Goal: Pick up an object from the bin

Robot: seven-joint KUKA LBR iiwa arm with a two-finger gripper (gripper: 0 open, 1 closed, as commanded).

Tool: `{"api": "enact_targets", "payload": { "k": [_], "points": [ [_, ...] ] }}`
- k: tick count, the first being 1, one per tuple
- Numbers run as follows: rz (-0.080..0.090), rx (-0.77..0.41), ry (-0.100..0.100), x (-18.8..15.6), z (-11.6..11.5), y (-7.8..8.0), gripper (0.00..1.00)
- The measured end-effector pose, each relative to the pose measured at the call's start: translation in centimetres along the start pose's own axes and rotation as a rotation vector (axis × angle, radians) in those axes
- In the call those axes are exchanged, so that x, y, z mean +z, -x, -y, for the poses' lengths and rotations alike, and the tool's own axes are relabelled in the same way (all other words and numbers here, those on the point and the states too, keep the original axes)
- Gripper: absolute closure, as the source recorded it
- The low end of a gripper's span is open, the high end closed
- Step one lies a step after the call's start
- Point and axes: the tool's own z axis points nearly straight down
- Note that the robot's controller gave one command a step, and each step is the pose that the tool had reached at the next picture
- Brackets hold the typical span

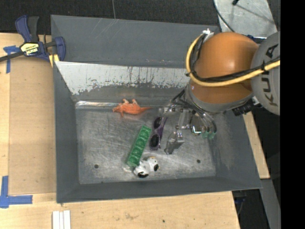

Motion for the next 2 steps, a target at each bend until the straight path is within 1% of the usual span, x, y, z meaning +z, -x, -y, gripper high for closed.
{"api": "enact_targets", "payload": {
  "k": [1, 2],
  "points": [
    [0.008, 0.001, 0.001, -0.4, 0.0, 0.2, 0.00],
    [0.017, 0.015, 0.002, 3.7, 0.4, 1.3, 0.00]
  ]
}}
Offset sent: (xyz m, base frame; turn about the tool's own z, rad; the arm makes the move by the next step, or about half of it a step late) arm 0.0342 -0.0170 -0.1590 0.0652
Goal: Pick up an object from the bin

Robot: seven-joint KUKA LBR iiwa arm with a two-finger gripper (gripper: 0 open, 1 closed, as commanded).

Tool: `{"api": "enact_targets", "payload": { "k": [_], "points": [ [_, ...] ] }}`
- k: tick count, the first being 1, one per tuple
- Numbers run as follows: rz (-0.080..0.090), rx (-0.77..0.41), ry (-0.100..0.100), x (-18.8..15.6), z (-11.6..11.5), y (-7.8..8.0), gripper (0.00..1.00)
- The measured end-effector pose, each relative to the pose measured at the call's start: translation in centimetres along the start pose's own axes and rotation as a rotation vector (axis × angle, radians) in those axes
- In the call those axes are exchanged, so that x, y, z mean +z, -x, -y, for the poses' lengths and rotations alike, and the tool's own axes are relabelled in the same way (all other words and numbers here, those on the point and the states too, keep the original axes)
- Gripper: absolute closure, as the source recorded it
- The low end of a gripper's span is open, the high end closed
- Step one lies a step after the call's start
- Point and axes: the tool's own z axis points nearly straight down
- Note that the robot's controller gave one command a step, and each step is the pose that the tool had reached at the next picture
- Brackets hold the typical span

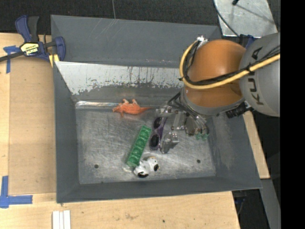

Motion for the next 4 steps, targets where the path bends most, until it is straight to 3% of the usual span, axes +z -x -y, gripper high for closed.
{"api": "enact_targets", "payload": {
  "k": [1, 2, 3, 4],
  "points": [
    [-0.010, -0.362, 0.001, 9.1, 7.3, 0.7, 1.00],
    [-0.010, -0.362, 0.001, 9.1, 7.3, 0.7, 0.00],
    [-0.010, -0.361, 0.001, 9.1, 7.3, 0.7, 0.00],
    [-0.008, -0.419, 0.001, 10.2, 6.8, -0.8, 0.00]
  ]
}}
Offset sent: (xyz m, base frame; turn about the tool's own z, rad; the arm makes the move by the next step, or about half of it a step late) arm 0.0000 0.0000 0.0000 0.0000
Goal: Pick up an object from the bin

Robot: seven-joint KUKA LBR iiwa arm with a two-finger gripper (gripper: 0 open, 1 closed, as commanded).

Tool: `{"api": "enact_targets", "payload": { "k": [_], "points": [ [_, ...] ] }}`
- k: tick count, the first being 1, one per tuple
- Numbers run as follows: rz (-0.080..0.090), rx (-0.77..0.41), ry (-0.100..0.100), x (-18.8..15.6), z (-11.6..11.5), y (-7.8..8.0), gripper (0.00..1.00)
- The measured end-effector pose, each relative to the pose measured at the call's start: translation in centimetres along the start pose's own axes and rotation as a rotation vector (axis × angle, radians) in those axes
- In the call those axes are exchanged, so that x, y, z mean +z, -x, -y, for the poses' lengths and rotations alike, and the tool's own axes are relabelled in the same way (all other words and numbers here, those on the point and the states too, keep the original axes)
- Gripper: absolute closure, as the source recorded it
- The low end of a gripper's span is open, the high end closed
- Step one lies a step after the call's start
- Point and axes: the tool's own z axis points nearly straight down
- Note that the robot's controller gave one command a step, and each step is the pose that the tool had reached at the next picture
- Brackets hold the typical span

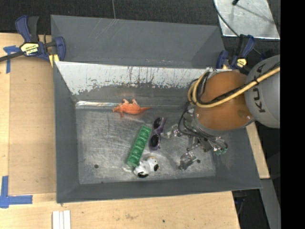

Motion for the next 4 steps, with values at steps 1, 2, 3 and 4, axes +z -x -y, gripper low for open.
{"api": "enact_targets", "payload": {
  "k": [1, 2, 3, 4],
  "points": [
    [-0.003, -0.104, 0.000, 2.3, -3.1, 0.5, 0.00],
    [0.001, -0.063, -0.002, 2.8, -4.7, 0.8, 0.00],
    [-0.002, -0.136, 0.000, 1.3, -5.3, 1.3, 0.00],
    [0.002, -0.286, -0.004, 2.6, -14.5, 4.7, 1.00]
  ]
}}
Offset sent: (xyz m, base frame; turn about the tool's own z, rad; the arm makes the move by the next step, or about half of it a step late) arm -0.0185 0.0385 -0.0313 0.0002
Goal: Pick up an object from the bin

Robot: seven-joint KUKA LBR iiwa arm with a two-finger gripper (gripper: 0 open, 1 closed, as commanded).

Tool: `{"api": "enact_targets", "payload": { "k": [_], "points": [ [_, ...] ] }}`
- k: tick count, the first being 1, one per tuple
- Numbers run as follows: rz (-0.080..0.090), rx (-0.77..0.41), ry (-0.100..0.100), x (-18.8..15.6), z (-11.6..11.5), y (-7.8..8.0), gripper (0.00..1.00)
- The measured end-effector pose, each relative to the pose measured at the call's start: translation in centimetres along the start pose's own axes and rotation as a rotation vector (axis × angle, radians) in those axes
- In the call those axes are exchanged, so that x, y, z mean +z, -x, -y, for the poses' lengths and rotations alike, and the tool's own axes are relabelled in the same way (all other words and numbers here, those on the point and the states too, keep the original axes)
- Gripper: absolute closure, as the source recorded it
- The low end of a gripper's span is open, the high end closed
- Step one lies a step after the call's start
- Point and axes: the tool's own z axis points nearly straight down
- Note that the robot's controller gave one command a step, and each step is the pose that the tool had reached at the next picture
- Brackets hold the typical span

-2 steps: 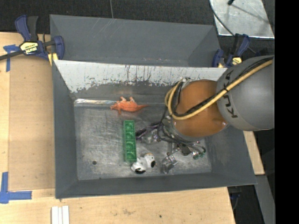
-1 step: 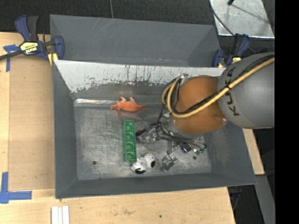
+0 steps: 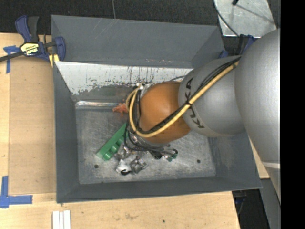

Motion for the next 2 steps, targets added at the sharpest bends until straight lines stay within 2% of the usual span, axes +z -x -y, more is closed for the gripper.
{"api": "enact_targets", "payload": {
  "k": [1, 2],
  "points": [
    [0.001, -0.001, 0.004, 0.24, -0.23, -0.01, 0.00],
    [0.009, 0.000, 0.003, 0.02, -0.24, 0.23, 1.00]
  ]
}}
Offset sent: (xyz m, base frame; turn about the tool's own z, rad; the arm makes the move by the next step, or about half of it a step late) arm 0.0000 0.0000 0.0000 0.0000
